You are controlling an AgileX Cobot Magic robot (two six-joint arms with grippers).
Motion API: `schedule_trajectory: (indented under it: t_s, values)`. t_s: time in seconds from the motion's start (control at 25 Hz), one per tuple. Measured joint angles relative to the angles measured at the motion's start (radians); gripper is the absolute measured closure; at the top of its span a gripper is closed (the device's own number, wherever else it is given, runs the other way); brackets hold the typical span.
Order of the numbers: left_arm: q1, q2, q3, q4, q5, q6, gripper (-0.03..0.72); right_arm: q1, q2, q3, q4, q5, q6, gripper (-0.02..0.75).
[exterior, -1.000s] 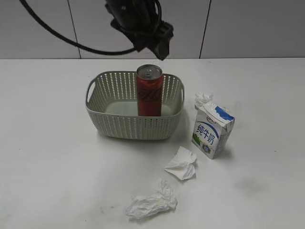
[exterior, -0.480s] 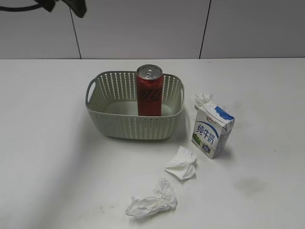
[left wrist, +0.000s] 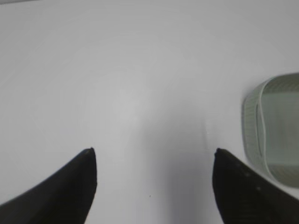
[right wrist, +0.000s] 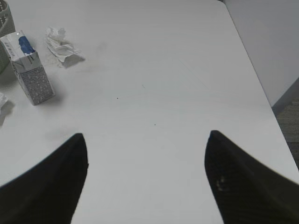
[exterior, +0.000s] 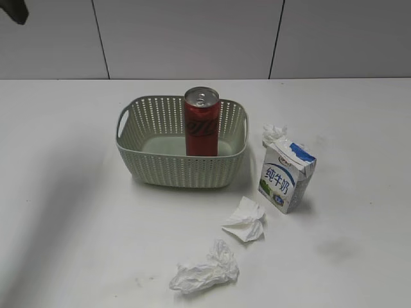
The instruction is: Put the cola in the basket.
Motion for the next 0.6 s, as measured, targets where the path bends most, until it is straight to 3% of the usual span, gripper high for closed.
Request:
schedule_trajectory:
  t_s: [0.6]
  values:
    - [0.014,-0.443,0.639,0.036,-0.085,-0.031,0.099,0.0,0.0,0.0,0.0,0.0,0.0,0.148]
